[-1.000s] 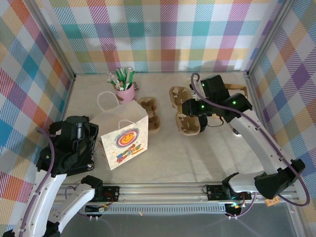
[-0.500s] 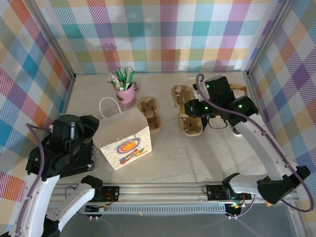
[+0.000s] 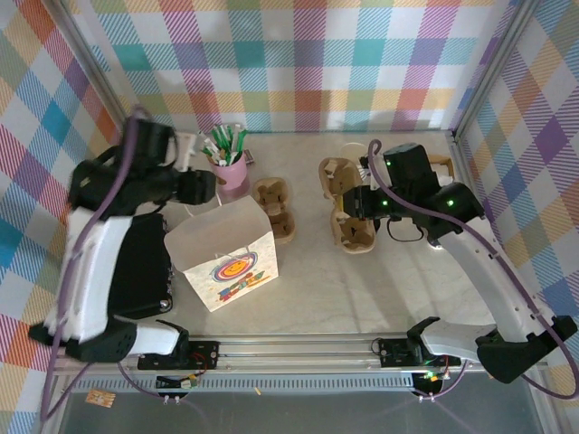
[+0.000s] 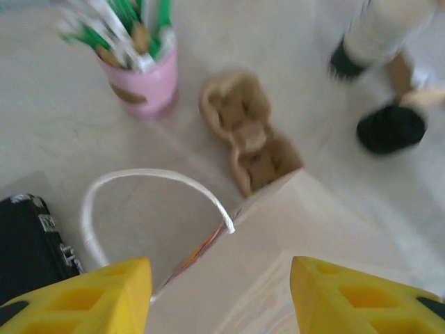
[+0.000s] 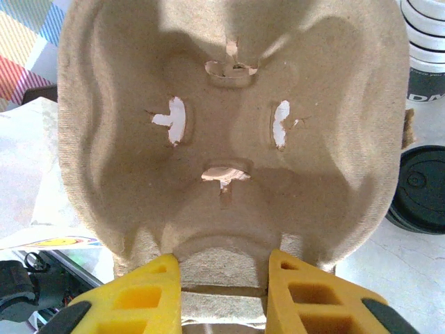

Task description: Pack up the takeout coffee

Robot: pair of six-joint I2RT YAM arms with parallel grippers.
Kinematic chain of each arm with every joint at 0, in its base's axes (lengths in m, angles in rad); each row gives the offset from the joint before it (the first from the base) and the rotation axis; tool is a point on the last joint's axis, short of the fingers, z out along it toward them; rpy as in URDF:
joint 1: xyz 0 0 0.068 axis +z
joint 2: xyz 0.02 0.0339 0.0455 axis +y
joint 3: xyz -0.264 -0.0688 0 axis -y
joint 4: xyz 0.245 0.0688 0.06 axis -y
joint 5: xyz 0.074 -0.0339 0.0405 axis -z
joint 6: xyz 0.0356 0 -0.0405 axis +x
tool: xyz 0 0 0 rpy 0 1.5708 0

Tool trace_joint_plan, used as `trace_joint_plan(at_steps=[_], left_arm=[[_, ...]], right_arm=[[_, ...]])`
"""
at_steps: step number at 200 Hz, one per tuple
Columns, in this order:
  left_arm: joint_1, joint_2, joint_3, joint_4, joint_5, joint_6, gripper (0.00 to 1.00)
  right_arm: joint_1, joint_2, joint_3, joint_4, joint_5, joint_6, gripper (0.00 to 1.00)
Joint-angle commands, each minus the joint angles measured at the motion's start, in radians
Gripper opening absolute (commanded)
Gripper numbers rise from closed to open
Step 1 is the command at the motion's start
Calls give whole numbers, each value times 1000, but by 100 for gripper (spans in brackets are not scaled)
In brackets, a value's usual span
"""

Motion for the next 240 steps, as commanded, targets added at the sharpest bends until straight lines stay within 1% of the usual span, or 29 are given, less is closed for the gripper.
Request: trace_joint_plan(at_steps=[1, 18, 51, 97, 153, 176, 189, 207, 240], left_arm=[[-8, -3, -51, -109, 72, 201, 55], [-9, -24, -124, -83, 68, 239, 57], [-9, -24, -208, -69, 17, 246, 56], [-8, -15, -264, -33, -55, 241, 47], [-9, 22, -211, -25, -21, 243, 46], [-9, 38, -153, -29, 39, 250, 46], [-8, 43, -118, -26, 50, 249, 46], [-8, 42, -103, -14, 29, 254, 47], [-9, 67, -168, -33, -54, 283, 48]], right_arm=[[-1, -21, -6, -7, 0, 16, 0], [-2, -29, -1, -6, -2, 28, 0], [-2, -38, -13, -18, 12, 35, 0], [-2, -29, -11, -21, 4, 38, 0], [-2, -15, -11, -13, 5, 36, 0], [-1, -12, -19, -12, -2, 36, 0], [-1, -12, -21, -11, -5, 33, 0], [-1, -8, -23, -6, -5, 25, 0], [-2, 1, -14, -4, -5, 13, 0]])
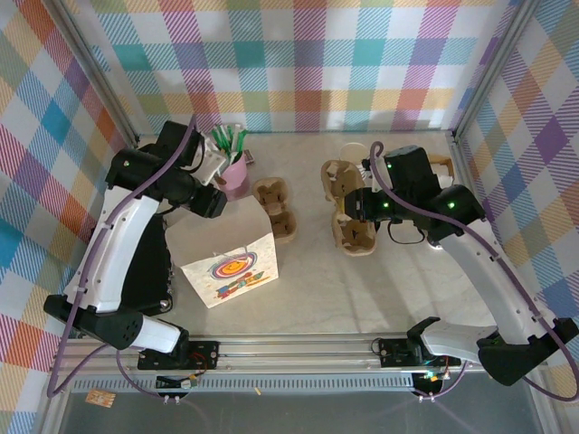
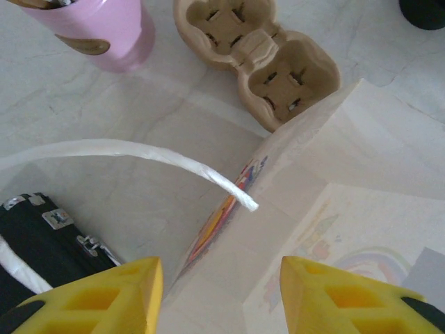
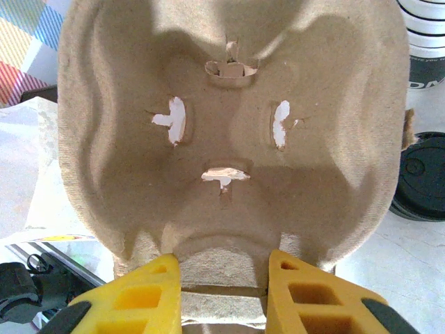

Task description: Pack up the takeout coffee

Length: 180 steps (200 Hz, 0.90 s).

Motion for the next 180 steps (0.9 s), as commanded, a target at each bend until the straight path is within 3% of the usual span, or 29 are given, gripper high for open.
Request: trace_joint_plan(at_steps=[1, 49, 67, 80, 108, 132, 147, 157, 180], left_arm=[[-6, 24, -37, -24, -50, 38, 48], [-6, 83, -80, -57, -95, 19, 45], [-6, 79, -71, -58, -82, 19, 37], [-6, 71, -69, -66, -74, 20, 24], [-6, 50, -89, -89, -52, 6, 14], [-8, 26, -124, -101, -45, -48, 12], [-12, 10, -144, -105, -50, -86, 23], [-17, -7, -160, -107, -59, -99, 25], [-20, -36, -172, -107, -62, -117, 16]], right_arm=[[-2, 7, 3, 3, -12, -15, 0], [-2, 11, 3, -1, -14, -15, 0], [-1, 13, 3, -3, -21, -11, 0], [-1, 13, 0, -3, -24, -9, 0], [-2, 12, -4, -5, -31, -11, 0], [-1, 1, -7, -7, -46, -12, 0], [-2, -10, -14, -5, -51, -16, 0], [-2, -16, -21, -3, -51, -16, 0], [-2, -29, -31, 2, -53, -13, 0]])
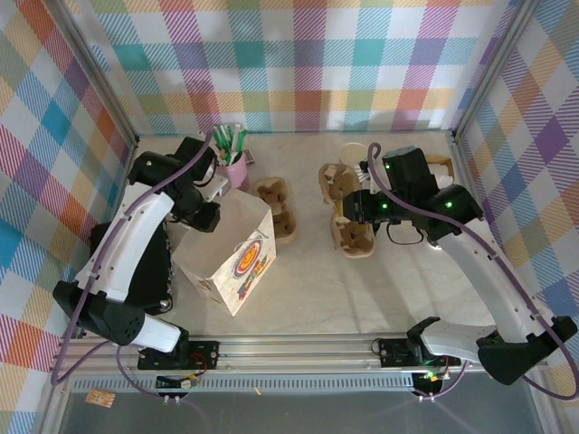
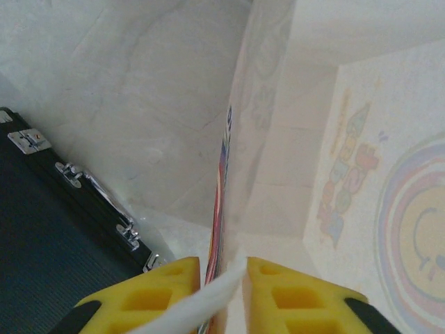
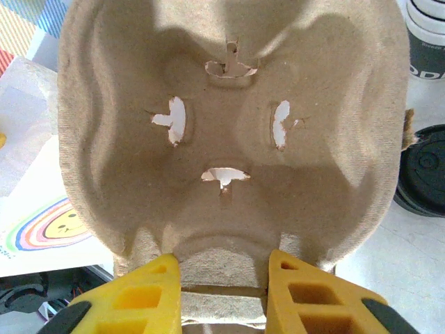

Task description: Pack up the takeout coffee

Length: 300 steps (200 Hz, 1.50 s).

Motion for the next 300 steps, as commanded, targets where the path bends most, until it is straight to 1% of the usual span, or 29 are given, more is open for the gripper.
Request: trace_joint_plan(at_steps=[1, 8, 16, 25, 45, 56, 69, 100, 126, 147, 187, 225, 248, 269, 300], left_arm=[[-11, -49, -13, -35, -1, -43, 16], [-11, -55, -9, -35, 5, -51, 13], [-11, -57, -3, -35, 15, -61, 6], [-10, -57, 6, -37, 27, -76, 0], [-14, -63, 25, -34, 52, -141, 0], [-22, -71, 31, -20, 69, -202, 0], [-33, -91, 34, 5, 115, -278, 0], [-89, -154, 15, 77, 181, -458, 0], [-150, -184, 8, 107, 197, -586, 0], [-186, -185, 19, 111, 222, -636, 0], [-226, -178, 18, 125, 287, -672, 0], [-278, -216, -58, 230, 370, -774, 0], [-320, -234, -103, 299, 350, -856, 0], [-393, -219, -123, 386, 310, -916, 0], [-522, -117, -103, 457, 227, -979, 0]], right_arm=[[-2, -28, -13, 3, -22, -9, 0], [-1, -29, -11, 2, -21, -8, 0], [-2, -29, -6, -1, -20, -3, 0], [-2, -28, 2, -5, -18, 2, 0], [-2, -24, 38, -34, -12, 17, 0], [-1, -21, 65, -55, -8, 20, 0], [-2, -17, 103, -85, -1, 24, 0], [-2, -8, 200, -136, -3, 47, 0], [-2, 11, 293, -168, -19, 76, 0], [-2, 25, 353, -178, -33, 88, 0], [-2, 30, 411, -181, -35, 91, 0], [-2, 36, 468, -221, -33, 106, 0], [-2, 37, 506, -255, -15, 118, 0], [-2, 40, 539, -288, 11, 135, 0], [-1, 44, 594, -325, 28, 158, 0]])
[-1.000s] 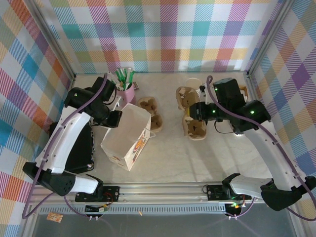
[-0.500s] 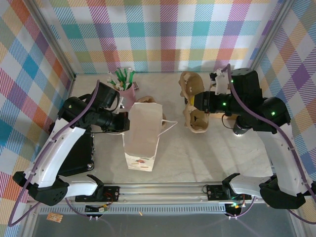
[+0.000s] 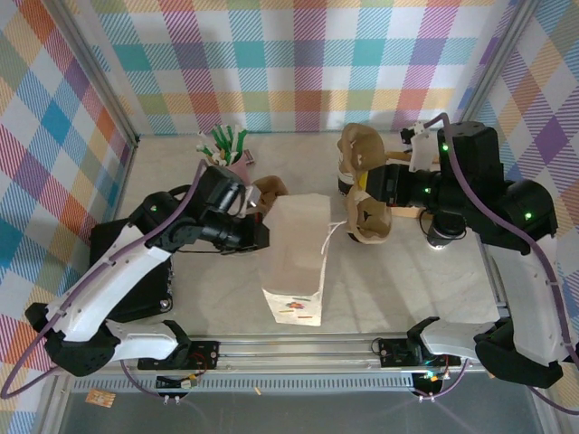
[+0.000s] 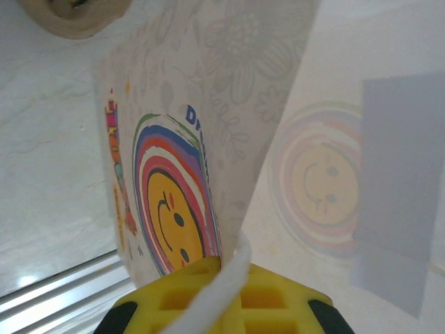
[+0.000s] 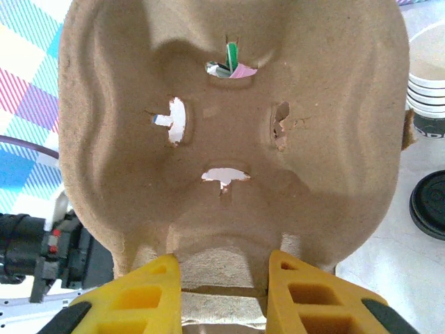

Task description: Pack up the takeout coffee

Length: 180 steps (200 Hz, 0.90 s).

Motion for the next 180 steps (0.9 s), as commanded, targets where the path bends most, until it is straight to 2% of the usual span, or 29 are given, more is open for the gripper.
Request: trace_joint_plan(at_steps=[1, 28, 58, 107, 151, 180], left_arm=[[-85, 75, 13, 104, -60, -92, 0], [-183, 169, 60, 96, -158, -137, 0], [-254, 214, 68, 123, -269, -256, 0], [-294, 212, 100, 61, -426, -395, 0], [-311, 150, 15, 134, -487, -516, 0], [-315, 153, -57, 230, -446, -553, 0]], right_arm=[[-2, 8, 52, -51, 22, 35, 0], [-1, 17, 107, -91, 36, 51, 0], [-2, 2, 121, -108, 53, 74, 0], [-2, 11, 163, -93, 10, 99, 0], [-2, 8, 75, -23, -108, 196, 0], [0, -3, -30, 34, -192, 234, 0]])
